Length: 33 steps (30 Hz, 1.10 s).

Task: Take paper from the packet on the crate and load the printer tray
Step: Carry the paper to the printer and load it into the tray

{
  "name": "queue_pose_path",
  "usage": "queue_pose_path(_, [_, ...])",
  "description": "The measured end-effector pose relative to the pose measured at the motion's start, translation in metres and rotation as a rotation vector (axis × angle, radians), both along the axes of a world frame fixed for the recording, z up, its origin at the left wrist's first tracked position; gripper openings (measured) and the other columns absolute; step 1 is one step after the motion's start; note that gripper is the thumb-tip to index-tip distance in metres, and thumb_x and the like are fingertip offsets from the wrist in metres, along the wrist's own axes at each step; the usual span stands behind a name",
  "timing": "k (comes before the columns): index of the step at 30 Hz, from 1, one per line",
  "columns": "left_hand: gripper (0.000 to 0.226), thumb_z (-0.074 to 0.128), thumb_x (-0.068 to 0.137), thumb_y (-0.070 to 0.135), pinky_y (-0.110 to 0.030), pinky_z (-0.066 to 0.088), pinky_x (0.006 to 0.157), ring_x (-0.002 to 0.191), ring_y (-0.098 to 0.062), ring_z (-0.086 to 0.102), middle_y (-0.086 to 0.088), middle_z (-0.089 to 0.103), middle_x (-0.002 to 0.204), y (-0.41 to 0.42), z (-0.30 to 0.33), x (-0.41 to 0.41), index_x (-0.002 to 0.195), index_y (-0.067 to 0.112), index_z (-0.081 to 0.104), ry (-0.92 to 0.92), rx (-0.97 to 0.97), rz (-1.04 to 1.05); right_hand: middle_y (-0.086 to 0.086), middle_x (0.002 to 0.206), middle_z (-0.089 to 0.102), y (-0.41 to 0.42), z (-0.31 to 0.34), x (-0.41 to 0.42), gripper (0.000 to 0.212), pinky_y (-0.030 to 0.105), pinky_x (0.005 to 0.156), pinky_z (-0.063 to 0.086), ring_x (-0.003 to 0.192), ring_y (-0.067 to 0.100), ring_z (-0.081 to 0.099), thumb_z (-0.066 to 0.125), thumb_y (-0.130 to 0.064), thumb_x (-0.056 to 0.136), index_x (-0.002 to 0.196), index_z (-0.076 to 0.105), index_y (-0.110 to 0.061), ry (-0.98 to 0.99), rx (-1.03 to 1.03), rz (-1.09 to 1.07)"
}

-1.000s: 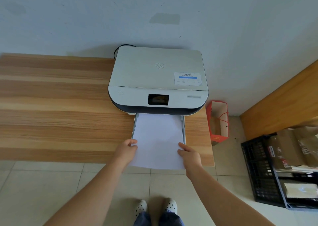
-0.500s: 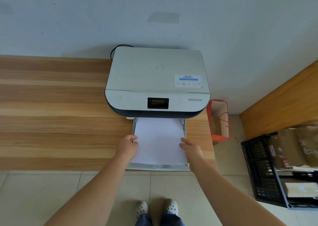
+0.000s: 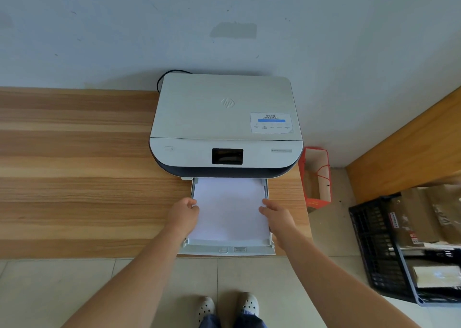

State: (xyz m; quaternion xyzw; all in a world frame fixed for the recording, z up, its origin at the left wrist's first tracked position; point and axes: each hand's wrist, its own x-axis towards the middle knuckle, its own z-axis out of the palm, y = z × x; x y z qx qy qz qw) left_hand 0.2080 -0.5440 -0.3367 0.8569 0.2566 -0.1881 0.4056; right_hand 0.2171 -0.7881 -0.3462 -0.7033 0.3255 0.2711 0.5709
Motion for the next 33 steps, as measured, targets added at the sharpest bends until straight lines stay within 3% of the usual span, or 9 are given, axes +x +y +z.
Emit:
queue_pose_path(3, [0.028, 0.047, 0.095, 0.018, -0.031, 0.049, 0.074, 0.094, -0.023, 0.061, -0.006, 0.066, 0.113, 0.001, 0.005, -0.003, 0.119, 0.012, 0.06, -0.052, 0.148, -0.1, -0.001, 0.12, 0.062, -0.001, 0.005, 0.002, 0.042, 0.041, 0.093, 0.052, 0.101, 0.022, 0.062, 0.053, -0.023, 0.093, 0.135, 0.053, -0.023, -0.035, -0.121, -0.01])
queue_pose_path(6, [0.024, 0.048, 0.095, 0.018, -0.034, 0.05, 0.075, 0.085, -0.019, 0.057, -0.005, 0.067, 0.105, 0.003, 0.009, 0.0, 0.114, 0.01, 0.062, -0.14, 0.15, -0.097, -0.002, 0.123, 0.061, -0.003, 0.019, 0.009, 0.043, 0.04, 0.091, 0.052, 0.104, 0.02, 0.059, 0.045, -0.022, 0.092, 0.134, 0.052, -0.025, -0.114, -0.251, -0.035])
queue_pose_path(11, [0.029, 0.052, 0.094, 0.02, -0.036, 0.051, 0.087, 0.103, -0.019, 0.058, -0.004, 0.062, 0.117, 0.008, 0.005, 0.005, 0.122, 0.013, 0.06, -0.234, 0.147, -0.175, -0.004, 0.12, 0.061, 0.007, 0.028, 0.02, 0.037, 0.027, 0.078, 0.046, 0.097, 0.013, 0.056, 0.049, -0.022, 0.094, 0.131, 0.054, -0.022, -0.277, -0.289, 0.071])
queue_pose_path(14, [0.039, 0.057, 0.092, 0.023, -0.031, 0.04, 0.102, 0.125, -0.018, 0.046, -0.002, 0.048, 0.14, 0.01, -0.001, -0.001, 0.131, 0.015, 0.054, -0.26, 0.2, -0.474, -0.002, 0.135, 0.051, 0.011, 0.021, 0.01, 0.04, 0.027, 0.095, 0.041, 0.116, 0.014, 0.05, 0.056, -0.027, 0.093, 0.133, 0.051, -0.025, -0.392, -0.398, 0.444])
queue_pose_path(17, [0.055, 0.057, 0.09, 0.029, -0.032, 0.028, 0.112, 0.142, -0.019, 0.021, 0.0, 0.021, 0.157, 0.008, -0.009, -0.009, 0.142, 0.021, 0.04, -0.187, 0.352, -0.953, -0.005, 0.155, 0.024, 0.013, 0.005, -0.003, 0.059, 0.038, 0.113, 0.027, 0.143, 0.017, 0.02, 0.058, -0.04, 0.09, 0.144, 0.035, -0.031, -0.462, -0.609, 1.102])
queue_pose_path(19, [0.065, 0.059, 0.087, 0.033, -0.036, 0.022, 0.115, 0.145, -0.021, 0.007, 0.0, 0.008, 0.16, 0.005, -0.012, -0.012, 0.146, 0.025, 0.032, -0.139, 0.41, -1.049, -0.005, 0.16, 0.009, 0.014, -0.004, -0.008, 0.072, 0.043, 0.116, 0.02, 0.147, 0.019, 0.004, 0.06, -0.045, 0.086, 0.148, 0.026, -0.032, -0.487, -0.681, 1.305])
queue_pose_path(22, [0.073, 0.06, 0.085, 0.035, -0.038, 0.019, 0.116, 0.147, -0.023, -0.005, 0.002, -0.005, 0.161, 0.002, -0.018, -0.014, 0.149, 0.029, 0.023, -0.087, 0.448, -1.076, -0.004, 0.162, -0.003, 0.011, -0.014, -0.011, 0.083, 0.043, 0.117, 0.015, 0.148, 0.021, -0.008, 0.065, -0.044, 0.081, 0.15, 0.02, -0.032, -0.514, -0.717, 1.396])
queue_pose_path(28, [0.075, 0.058, 0.086, 0.034, -0.036, 0.014, 0.117, 0.147, -0.023, -0.008, 0.003, -0.011, 0.161, 0.0, -0.022, -0.019, 0.15, 0.03, 0.018, -0.034, 0.477, -1.089, 0.0, 0.162, -0.002, 0.003, -0.019, -0.007, 0.089, 0.043, 0.118, 0.011, 0.148, 0.024, -0.006, 0.071, -0.044, 0.079, 0.15, 0.02, -0.031, -0.526, -0.77, 1.455])
queue_pose_path(33, [0.074, 0.057, 0.087, 0.035, -0.037, 0.026, 0.114, 0.147, -0.021, -0.008, 0.004, -0.011, 0.161, 0.0, -0.023, -0.019, 0.15, 0.031, 0.018, -0.048, 0.483, -1.079, 0.0, 0.162, 0.0, 0.005, -0.02, -0.008, 0.088, 0.042, 0.118, 0.01, 0.149, 0.024, -0.005, 0.071, -0.044, 0.08, 0.15, 0.02, -0.031, -0.535, -0.78, 1.453])
